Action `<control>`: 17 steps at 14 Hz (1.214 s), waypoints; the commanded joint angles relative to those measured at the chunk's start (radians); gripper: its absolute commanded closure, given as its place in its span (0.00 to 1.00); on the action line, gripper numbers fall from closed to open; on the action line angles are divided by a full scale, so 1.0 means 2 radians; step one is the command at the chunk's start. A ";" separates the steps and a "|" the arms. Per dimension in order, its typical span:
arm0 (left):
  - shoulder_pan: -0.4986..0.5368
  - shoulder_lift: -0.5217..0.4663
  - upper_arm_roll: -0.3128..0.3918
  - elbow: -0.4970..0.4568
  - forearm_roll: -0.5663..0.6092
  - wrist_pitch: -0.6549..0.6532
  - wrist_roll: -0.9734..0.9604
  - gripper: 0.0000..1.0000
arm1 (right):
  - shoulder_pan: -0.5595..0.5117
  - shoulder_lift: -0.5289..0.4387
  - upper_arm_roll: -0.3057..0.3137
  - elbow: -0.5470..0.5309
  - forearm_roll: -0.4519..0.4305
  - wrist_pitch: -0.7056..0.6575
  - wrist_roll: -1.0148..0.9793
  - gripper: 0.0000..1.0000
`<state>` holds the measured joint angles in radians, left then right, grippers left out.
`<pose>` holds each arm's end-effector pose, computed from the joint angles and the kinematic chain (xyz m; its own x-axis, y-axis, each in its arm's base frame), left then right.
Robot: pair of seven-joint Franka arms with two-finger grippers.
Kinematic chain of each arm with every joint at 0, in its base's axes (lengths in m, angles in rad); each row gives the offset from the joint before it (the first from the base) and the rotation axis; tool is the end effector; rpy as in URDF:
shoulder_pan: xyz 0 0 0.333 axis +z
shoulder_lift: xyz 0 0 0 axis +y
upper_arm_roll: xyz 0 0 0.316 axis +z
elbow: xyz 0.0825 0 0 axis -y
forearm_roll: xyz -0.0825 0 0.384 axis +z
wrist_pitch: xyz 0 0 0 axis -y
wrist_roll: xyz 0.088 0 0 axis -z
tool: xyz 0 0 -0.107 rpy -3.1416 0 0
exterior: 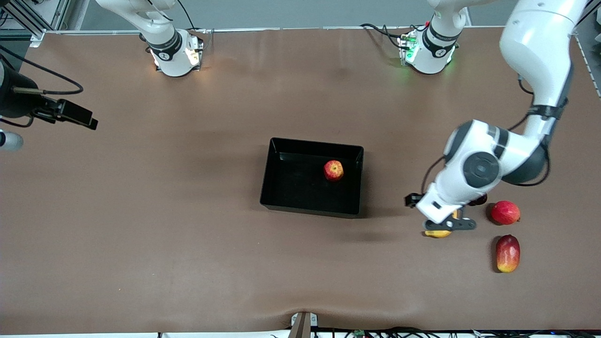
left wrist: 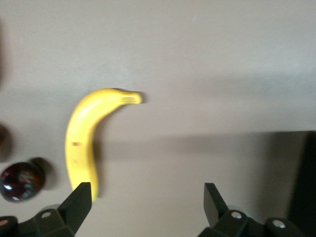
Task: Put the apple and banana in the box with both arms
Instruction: 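Open the left gripper over the box while the right gripper withdraws, then grasp the yellow banana with the left gripper and lift it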
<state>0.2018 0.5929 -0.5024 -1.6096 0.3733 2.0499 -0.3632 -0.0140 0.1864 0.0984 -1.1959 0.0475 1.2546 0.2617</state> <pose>0.6648 -0.1386 0.3084 0.9971 -0.0582 -0.0496 -0.0614 -0.9959 -0.0667 0.5727 0.0476 0.6646 0.9771 -0.1615 -0.1383 -0.1672 -0.9855 -0.0300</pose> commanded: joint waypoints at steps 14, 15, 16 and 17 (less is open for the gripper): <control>0.069 0.080 -0.007 -0.020 0.130 0.067 0.055 1.00 | -0.016 -0.132 -0.054 -0.204 -0.011 0.125 -0.153 0.00; 0.068 0.071 -0.012 -0.021 0.130 0.067 0.056 1.00 | -0.016 -0.131 -0.053 -0.201 -0.015 0.124 -0.155 0.00; 0.067 0.061 -0.029 -0.024 0.129 0.067 0.048 1.00 | -0.016 -0.130 -0.053 -0.200 -0.015 0.124 -0.155 0.00; 0.068 0.050 -0.047 -0.024 0.123 0.057 0.047 1.00 | -0.019 -0.125 -0.052 -0.200 -0.012 0.124 -0.155 0.00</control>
<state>0.3328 0.7672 -0.5413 -1.6250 0.6092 2.1836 -0.2589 -0.0486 -0.0889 -0.0103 -1.6306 0.0410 1.5171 -0.0344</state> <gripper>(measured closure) 0.661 0.000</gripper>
